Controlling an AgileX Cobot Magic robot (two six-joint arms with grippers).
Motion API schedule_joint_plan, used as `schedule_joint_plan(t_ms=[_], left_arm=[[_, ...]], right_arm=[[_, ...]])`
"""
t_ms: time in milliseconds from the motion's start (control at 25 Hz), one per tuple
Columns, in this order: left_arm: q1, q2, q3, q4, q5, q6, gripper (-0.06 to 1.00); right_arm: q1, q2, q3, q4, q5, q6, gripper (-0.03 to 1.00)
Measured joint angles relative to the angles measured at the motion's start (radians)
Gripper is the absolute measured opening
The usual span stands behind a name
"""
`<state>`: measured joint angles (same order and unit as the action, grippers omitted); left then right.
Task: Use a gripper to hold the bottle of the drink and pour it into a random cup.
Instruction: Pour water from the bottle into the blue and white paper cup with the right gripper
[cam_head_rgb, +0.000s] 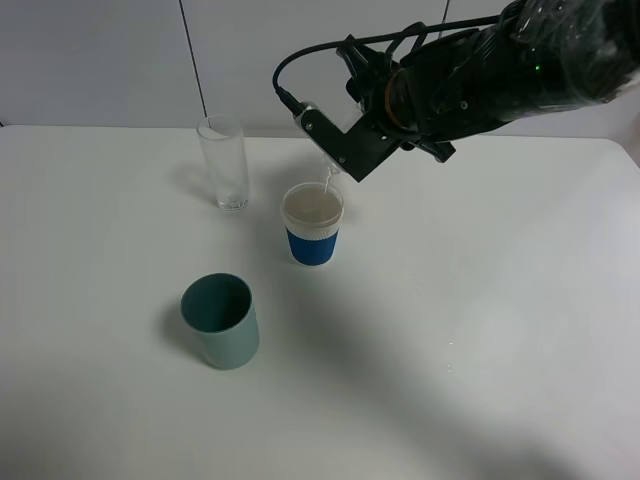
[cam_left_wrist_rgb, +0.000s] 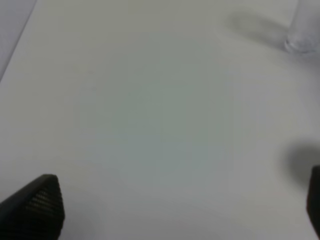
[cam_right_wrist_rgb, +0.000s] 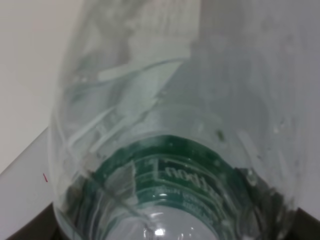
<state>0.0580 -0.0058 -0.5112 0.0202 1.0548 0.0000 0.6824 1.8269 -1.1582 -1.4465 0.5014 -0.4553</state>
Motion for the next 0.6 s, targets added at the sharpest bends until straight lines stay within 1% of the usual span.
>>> schedule_joint_plan(t_ms=[600], left_arm=[[0.0, 0.0, 0.0, 0.0, 0.0, 0.0, 0.98]], right_arm=[[0.002, 0.0, 0.0, -0.042, 0.0, -0.006, 0.55]])
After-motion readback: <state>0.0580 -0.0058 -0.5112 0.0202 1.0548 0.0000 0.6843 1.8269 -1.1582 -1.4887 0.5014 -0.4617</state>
